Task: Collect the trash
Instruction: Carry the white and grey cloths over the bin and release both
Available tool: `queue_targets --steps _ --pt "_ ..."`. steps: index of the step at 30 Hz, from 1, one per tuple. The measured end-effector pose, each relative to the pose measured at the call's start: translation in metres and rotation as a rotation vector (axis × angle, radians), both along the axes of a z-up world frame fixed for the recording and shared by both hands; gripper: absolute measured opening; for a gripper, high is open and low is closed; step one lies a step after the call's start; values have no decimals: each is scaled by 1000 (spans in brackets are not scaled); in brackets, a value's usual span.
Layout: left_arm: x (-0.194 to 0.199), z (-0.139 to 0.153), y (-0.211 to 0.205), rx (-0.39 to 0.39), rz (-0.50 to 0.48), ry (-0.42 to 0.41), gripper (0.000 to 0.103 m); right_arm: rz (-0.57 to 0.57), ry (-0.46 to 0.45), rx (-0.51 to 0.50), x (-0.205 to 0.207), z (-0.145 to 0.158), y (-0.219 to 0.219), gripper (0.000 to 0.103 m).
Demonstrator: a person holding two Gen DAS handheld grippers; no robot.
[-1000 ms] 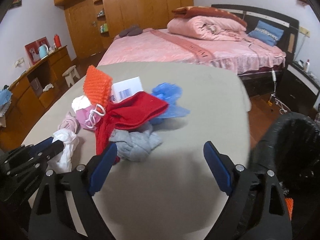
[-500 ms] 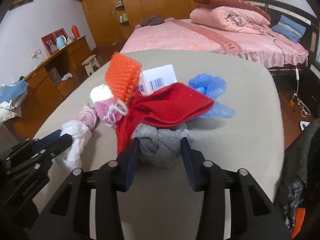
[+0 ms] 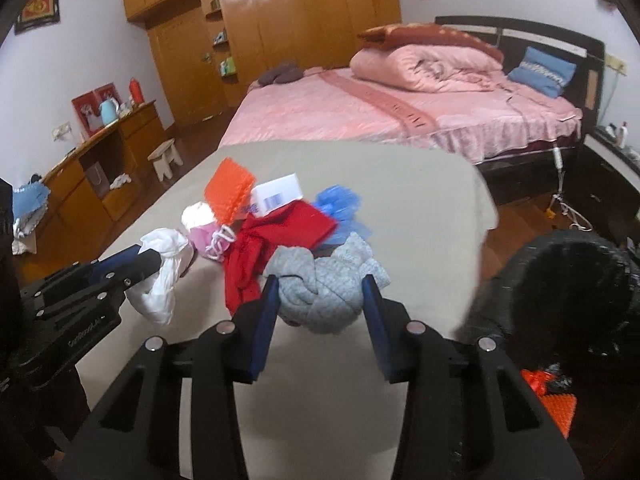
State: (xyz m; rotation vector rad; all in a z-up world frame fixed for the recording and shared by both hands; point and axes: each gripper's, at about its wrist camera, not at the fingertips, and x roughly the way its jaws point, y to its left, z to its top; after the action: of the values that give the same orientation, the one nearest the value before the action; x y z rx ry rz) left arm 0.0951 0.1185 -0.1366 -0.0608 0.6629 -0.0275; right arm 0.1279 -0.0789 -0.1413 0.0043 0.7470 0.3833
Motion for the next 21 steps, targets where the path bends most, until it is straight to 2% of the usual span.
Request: queue_targets --steps 12,21 --pt "-7 33 -56 -19 -117 -65 23 -136 -77 24 -37 37 -63 41" --pt "-9 49 -102 -31 -223 -95 23 -257 -110 19 -56 49 -111 41"
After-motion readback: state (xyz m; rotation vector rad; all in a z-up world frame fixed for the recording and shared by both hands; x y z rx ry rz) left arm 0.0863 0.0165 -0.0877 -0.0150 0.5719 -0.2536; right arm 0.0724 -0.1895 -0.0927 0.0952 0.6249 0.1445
